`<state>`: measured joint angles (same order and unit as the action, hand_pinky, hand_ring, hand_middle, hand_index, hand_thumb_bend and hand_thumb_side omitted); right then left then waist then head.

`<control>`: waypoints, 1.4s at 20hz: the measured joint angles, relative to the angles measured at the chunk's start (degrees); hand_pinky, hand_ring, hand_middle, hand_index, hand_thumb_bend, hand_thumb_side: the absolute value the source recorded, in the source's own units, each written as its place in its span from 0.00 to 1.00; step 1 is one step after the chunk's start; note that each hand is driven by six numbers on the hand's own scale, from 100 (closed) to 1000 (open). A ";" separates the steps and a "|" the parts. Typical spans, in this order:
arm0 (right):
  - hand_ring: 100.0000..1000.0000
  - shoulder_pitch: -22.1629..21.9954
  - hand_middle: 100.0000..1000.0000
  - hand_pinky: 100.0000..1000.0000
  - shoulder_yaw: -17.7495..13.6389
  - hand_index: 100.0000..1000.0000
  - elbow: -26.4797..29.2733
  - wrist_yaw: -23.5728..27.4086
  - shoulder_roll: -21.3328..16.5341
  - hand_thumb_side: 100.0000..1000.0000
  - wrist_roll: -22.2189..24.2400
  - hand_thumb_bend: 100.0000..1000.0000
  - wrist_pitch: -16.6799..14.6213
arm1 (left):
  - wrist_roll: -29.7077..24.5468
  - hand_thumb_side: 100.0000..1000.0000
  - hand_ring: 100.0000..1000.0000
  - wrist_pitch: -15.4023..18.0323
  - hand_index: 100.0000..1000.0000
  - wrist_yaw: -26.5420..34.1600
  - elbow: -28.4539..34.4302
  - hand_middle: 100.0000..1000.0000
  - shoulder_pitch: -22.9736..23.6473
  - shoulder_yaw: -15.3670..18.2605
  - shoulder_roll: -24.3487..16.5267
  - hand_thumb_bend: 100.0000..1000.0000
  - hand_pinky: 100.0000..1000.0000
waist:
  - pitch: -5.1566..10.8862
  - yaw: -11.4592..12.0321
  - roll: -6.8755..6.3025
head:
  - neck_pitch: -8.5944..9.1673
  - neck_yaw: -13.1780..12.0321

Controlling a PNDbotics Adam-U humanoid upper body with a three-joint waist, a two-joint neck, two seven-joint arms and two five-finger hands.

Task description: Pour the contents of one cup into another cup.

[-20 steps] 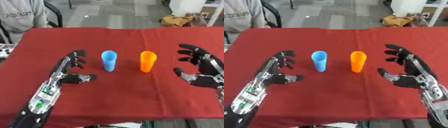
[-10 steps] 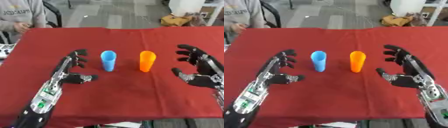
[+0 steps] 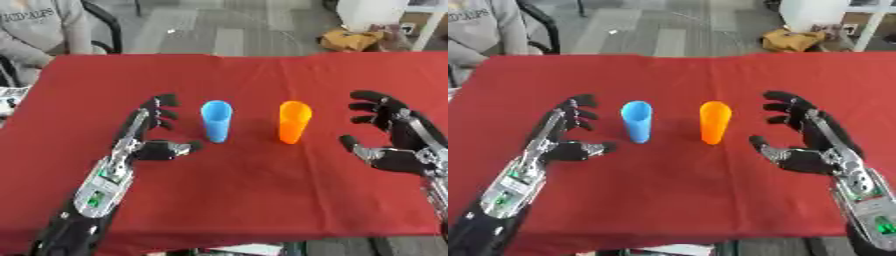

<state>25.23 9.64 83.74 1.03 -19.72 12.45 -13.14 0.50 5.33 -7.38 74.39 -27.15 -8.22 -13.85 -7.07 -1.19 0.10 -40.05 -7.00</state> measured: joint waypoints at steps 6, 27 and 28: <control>0.84 0.00 0.85 0.74 -0.01 0.89 0.00 0.00 0.32 0.00 -0.42 0.32 0.07 | 0.66 0.00 0.58 0.91 0.83 -0.80 -6.35 0.64 -3.37 -0.17 1.48 0.78 0.50 | -0.09 -0.66 0.05 | 0.35 -0.16; 0.83 -0.02 0.83 0.73 0.29 0.89 0.01 0.00 0.42 0.00 -0.46 0.32 0.15 | 5.77 0.00 0.54 4.33 0.79 -3.75 -16.65 0.58 -9.15 -0.35 4.84 0.75 0.47 | -1.01 -2.29 0.65 | 1.37 -1.20; 0.83 -0.02 0.83 0.73 0.29 0.89 0.01 0.00 0.42 0.00 -0.46 0.32 0.15 | 6.27 0.00 0.55 4.15 0.79 -4.11 -16.64 0.59 -9.10 -0.35 4.82 0.75 0.48 | -1.01 -2.22 0.64 | 1.37 -1.20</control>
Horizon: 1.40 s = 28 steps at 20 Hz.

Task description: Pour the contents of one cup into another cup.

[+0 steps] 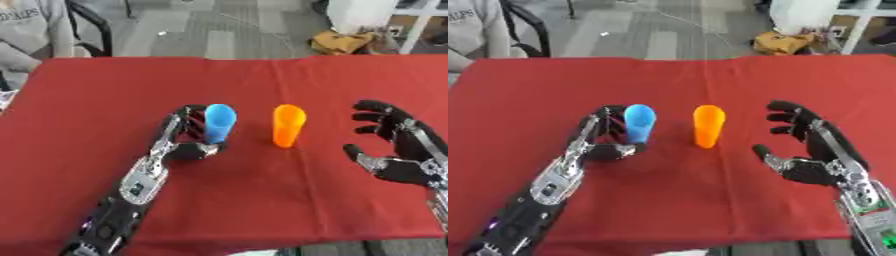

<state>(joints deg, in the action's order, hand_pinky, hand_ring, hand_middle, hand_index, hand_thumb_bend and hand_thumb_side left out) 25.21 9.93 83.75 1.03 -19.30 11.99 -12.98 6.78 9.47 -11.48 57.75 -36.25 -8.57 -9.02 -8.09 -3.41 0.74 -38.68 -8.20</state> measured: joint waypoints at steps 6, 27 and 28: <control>0.83 0.00 0.82 0.73 0.00 0.89 -0.01 0.00 0.29 0.00 0.13 0.33 -0.05 | 1.46 0.00 0.54 0.21 0.80 -0.73 -0.24 0.58 -0.48 0.00 0.02 0.74 0.48 | -0.04 0.14 -0.01 | 0.06 -0.08; 0.83 0.01 0.81 0.74 0.03 0.89 -0.33 0.00 0.46 0.01 1.34 0.33 -0.41 | 9.60 0.00 0.46 4.12 0.73 -3.62 -7.69 0.49 -4.28 0.88 2.50 0.69 0.41 | -0.83 -0.75 0.23 | 1.57 -0.80; 0.83 0.01 0.81 0.74 0.03 0.90 -0.33 0.00 0.47 0.01 1.36 0.33 -0.40 | 10.04 0.00 0.47 4.31 0.73 -3.69 -7.90 0.50 -4.44 0.98 2.51 0.69 0.42 | -0.89 -0.80 0.23 | 1.58 -0.81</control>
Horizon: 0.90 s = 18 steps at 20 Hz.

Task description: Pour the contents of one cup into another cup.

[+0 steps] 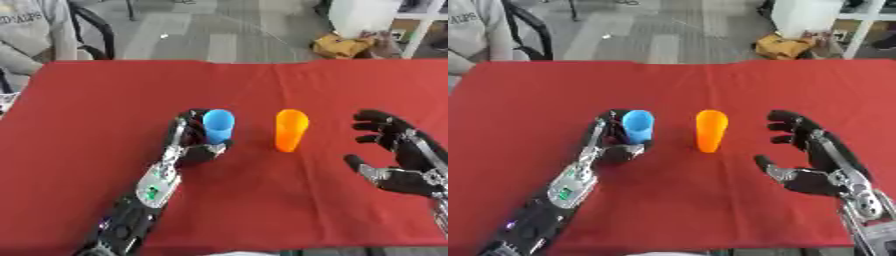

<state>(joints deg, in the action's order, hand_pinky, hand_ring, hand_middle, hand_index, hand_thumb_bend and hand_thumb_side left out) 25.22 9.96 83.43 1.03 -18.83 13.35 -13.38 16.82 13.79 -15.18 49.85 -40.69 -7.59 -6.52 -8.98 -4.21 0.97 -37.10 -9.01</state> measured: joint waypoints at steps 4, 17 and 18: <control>0.83 0.01 0.81 0.74 0.00 0.90 -0.01 0.00 0.10 0.01 0.11 0.33 -0.07 | 0.85 0.00 0.49 0.60 0.74 -0.04 -0.61 0.53 -0.66 0.11 0.01 0.70 0.42 | -0.21 -0.10 -0.01 | 0.27 -0.19; 0.83 0.05 0.80 0.73 0.01 0.90 -0.02 -0.02 0.40 0.02 0.23 0.33 -0.15 | -3.03 0.00 0.31 1.81 0.67 0.92 -0.53 0.36 -1.47 0.07 0.02 0.59 0.30 | -0.43 -0.35 -0.10 | 0.94 -0.40; 0.82 0.05 0.80 0.73 0.01 0.90 -0.03 -0.06 0.40 0.02 0.23 0.33 -0.15 | -3.38 0.00 0.30 1.87 0.67 1.05 -0.53 0.35 -1.52 0.07 0.02 0.59 0.30 | -0.45 -0.36 -0.08 | 0.96 -0.41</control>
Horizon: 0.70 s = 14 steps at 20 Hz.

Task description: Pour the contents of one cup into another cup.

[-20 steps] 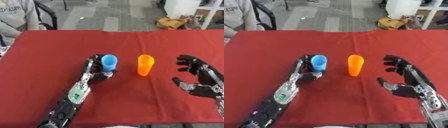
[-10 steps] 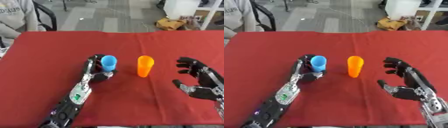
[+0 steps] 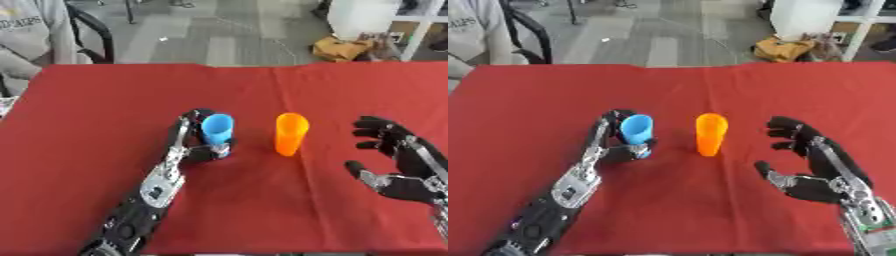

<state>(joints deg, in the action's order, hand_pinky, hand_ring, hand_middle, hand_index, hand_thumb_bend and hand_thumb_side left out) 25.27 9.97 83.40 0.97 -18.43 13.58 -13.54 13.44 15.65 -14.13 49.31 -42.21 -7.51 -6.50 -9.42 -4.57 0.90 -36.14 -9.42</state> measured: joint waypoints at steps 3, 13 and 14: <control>0.82 0.00 0.79 0.73 0.00 0.89 -0.02 -0.08 0.00 0.02 0.00 0.33 0.00 | -0.63 0.00 0.28 0.19 0.66 0.05 0.00 0.34 -0.06 0.00 0.00 0.59 0.28 | -0.07 -0.03 0.11 | 0.01 0.00; 0.78 0.16 0.77 0.69 0.00 0.87 -0.62 -0.42 0.00 0.08 -0.01 0.35 -0.03 | 1.43 0.00 0.16 0.17 0.61 0.67 4.90 0.22 1.48 0.02 -0.11 0.62 0.20 | -0.11 0.30 0.10 | 0.01 0.13; 0.78 0.40 0.77 0.69 0.00 0.87 -0.76 -0.44 0.00 0.08 -0.04 0.35 -0.04 | 1.87 0.00 0.16 -0.07 0.61 0.78 6.44 0.22 1.86 0.02 -0.26 0.62 0.20 | -0.11 0.41 0.08 | 0.01 0.21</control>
<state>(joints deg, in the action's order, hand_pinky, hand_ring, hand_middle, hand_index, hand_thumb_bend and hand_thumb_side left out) 25.67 9.97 82.64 0.53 -18.42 13.54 -13.58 15.31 15.58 -13.34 55.75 -40.35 -7.49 -6.76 -9.53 -4.16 0.98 -36.12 -9.20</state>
